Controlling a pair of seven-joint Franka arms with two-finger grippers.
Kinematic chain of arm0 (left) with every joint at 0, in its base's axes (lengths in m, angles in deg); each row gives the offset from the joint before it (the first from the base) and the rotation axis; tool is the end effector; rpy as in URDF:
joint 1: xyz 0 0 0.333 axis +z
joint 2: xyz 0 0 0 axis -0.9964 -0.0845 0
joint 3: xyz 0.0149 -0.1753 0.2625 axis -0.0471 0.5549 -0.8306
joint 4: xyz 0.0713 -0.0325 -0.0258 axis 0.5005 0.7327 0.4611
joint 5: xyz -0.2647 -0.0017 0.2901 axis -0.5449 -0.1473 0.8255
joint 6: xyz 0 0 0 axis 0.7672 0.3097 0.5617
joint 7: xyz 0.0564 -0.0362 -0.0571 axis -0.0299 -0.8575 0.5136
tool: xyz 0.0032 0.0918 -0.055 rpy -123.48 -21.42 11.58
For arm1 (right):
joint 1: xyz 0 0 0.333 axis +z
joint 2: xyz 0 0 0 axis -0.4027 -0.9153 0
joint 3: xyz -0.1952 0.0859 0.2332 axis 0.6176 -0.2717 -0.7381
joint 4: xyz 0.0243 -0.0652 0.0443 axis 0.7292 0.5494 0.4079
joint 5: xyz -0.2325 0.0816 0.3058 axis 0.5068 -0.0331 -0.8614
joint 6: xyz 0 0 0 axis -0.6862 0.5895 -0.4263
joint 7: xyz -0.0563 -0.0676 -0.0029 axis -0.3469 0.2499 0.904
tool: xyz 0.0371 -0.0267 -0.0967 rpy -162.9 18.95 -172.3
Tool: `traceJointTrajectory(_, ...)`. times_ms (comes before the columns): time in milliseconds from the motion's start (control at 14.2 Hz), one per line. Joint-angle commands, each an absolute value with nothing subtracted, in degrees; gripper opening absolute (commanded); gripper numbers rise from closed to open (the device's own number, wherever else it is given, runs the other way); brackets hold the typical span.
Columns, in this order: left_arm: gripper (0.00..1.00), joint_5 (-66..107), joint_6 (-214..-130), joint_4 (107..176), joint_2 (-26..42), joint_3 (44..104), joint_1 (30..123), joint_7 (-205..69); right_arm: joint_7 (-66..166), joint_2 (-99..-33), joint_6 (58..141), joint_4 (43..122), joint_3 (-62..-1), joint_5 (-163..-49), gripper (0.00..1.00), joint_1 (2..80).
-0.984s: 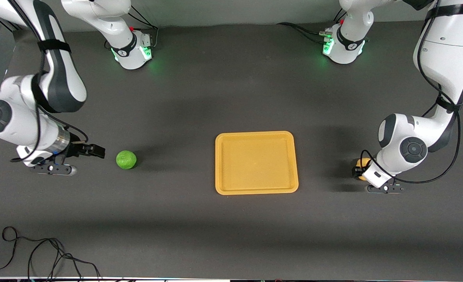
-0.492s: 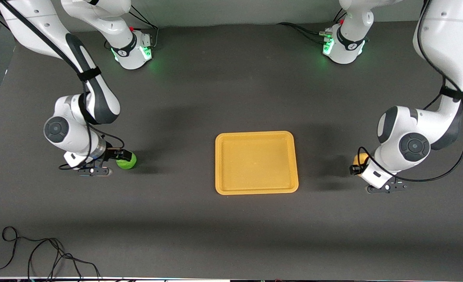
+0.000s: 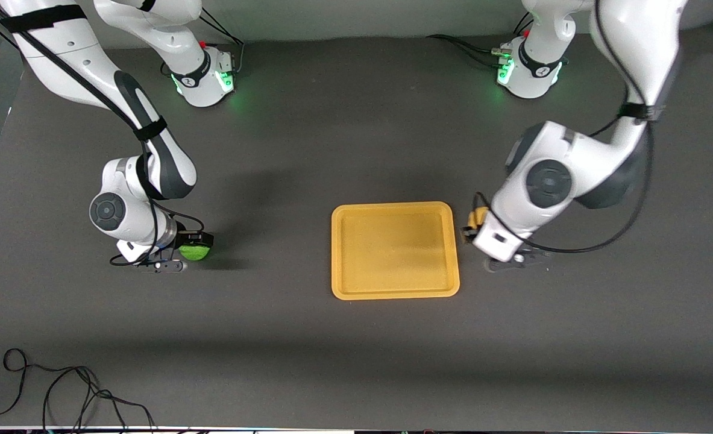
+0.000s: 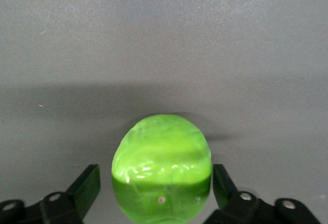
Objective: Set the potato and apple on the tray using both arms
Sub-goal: 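Carry the potato onto the tray with the left gripper and release it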
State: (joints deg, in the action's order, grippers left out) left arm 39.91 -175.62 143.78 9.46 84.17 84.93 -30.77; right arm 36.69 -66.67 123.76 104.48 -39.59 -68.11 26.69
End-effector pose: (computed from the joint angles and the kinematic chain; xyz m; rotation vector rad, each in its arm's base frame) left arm 0.5799 -0.2753 0.3402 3.1164 0.3127 -0.0994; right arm 0.5647 0.0528 0.2026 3.1271 -0.0551 -0.1623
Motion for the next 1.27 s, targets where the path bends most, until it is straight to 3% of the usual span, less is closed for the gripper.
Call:
traceJointTrajectory(0, 0.27, 41.94, -180.63, 142.49, 3.8, 83.23, 79.46, -24.31, 36.36, -65.91, 123.2, 103.17, -39.31, -68.78, 0.65, 28.58)
traceJointTrajectory(141, 0.27, 46.4, -182.92, 142.32, 0.11, 83.06, 77.51, -20.88, 36.27, -63.8, 122.76, 102.73, -39.13, -68.78, 0.63, 28.5)
traceJointTrajectory(211, 0.28, 49.04, -183.71, 142.32, -1.3, 82.97, 77.68, -19.73, 36.45, -62.4, 120.41, 102.12, -39.13, -68.78, 0.57, 28.5)
traceJointTrajectory(422, 0.37, 51.0, -184.25, 142.32, -3.42, 82.53, 77.68, -18.84, 35.48, -60.8, 107.59, 94.06, -39.4, -68.87, 0.44, 29.11)
traceJointTrajectory(492, 0.46, 51.0, -184.77, 142.32, -3.34, 82.18, 77.68, -18.66, 35.4, -60.8, 104.94, 91.33, -39.48, -69.04, 0.43, 29.81)
traceJointTrajectory(633, 1.0, 51.09, -184.95, 141.88, -3.34, 82.09, 77.51, -17.26, 34.35, -60.89, 102.2, 87.28, -39.48, -71.84, 0.43, 31.56)
traceJointTrajectory(984, 1.0, 51.09, -183.11, 141.61, -0.45, 82.18, 79.78, -18.13, 29.09, -61.94, 101.66, 81.38, -39.57, -75.81, 0.43, 34.38)
traceJointTrajectory(1195, 1.0, 50.3, -179.61, 141.61, 4.38, 82.44, 85.66, -27.5, 18.64, -63.78, 101.75, 76.31, -39.48, -76.87, 0.43, 41.22)
